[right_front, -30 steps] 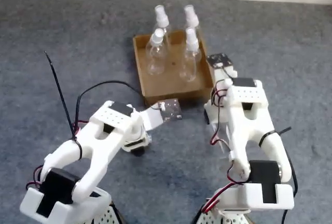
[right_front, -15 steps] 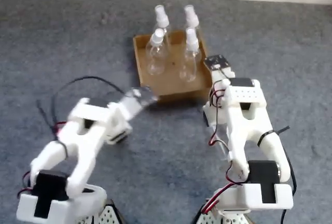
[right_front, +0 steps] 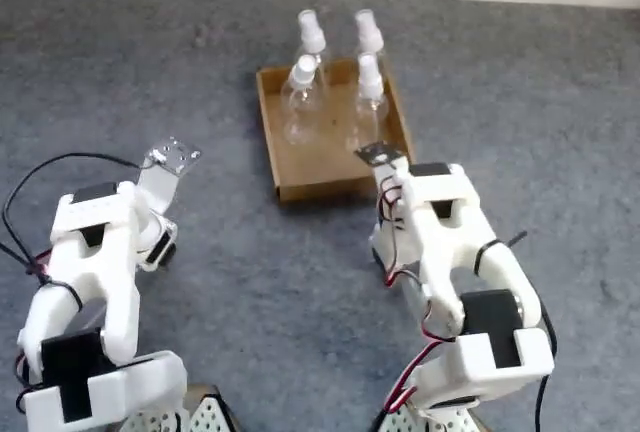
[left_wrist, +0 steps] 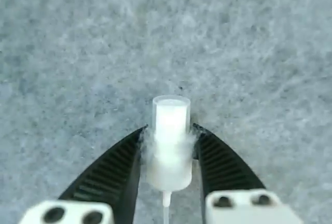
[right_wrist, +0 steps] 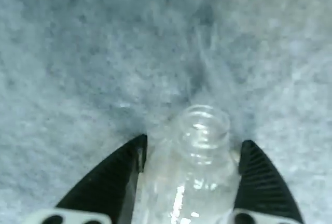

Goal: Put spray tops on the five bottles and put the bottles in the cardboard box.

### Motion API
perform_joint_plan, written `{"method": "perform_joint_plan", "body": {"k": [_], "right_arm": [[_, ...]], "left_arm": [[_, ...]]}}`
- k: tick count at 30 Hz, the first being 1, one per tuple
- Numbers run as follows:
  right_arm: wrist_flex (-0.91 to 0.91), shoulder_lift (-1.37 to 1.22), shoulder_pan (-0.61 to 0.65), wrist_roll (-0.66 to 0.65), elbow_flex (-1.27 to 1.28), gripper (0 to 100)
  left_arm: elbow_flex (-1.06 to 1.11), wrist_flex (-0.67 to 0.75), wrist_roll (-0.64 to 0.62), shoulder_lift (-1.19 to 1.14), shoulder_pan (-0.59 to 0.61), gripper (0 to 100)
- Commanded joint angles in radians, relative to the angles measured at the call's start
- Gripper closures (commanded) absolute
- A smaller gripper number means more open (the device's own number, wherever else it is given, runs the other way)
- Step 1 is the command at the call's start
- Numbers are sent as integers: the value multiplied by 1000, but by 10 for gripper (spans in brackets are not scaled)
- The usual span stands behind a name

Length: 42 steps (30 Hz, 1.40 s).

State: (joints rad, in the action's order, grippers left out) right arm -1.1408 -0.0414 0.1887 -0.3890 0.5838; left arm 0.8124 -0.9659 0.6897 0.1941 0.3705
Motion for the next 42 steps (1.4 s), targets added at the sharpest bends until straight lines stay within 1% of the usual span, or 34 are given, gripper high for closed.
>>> {"method": "perform_joint_plan", "body": {"k": [1,3,9,10,12,14,17,20,25,27,30,33,39,42], "right_arm": [[16,16,-21,-9,-2,889],[15,16,-28,-9,-2,922],[-18,22,-25,-11,-2,945],[-21,36,-22,-11,-2,961],[-21,97,4,-5,-4,989],[-21,199,56,5,-4,995],[-16,369,147,83,-2,995],[4,498,252,132,2,995],[122,576,397,180,5,995],[186,591,450,187,24,995],[272,622,518,187,85,995],[351,676,562,199,168,995],[559,766,588,192,314,995],[645,771,588,192,378,995]], "left_arm": [[-39,-5,-2,28,1,982],[-39,-8,-2,28,1,982],[-54,-11,-12,30,2,982],[-76,-12,-37,30,4,982],[-143,-31,-127,30,7,982],[-236,-83,-181,30,1,982],[-394,-176,-259,30,-28,982],[-549,-272,-339,30,-68,982],[-750,-407,-477,36,-150,985],[-788,-430,-528,74,-173,986],[-786,-431,-583,186,-197,986],[-728,-416,-629,311,-197,986],[-532,-239,-773,530,-202,986],[-430,-180,-792,630,-254,986]]}}
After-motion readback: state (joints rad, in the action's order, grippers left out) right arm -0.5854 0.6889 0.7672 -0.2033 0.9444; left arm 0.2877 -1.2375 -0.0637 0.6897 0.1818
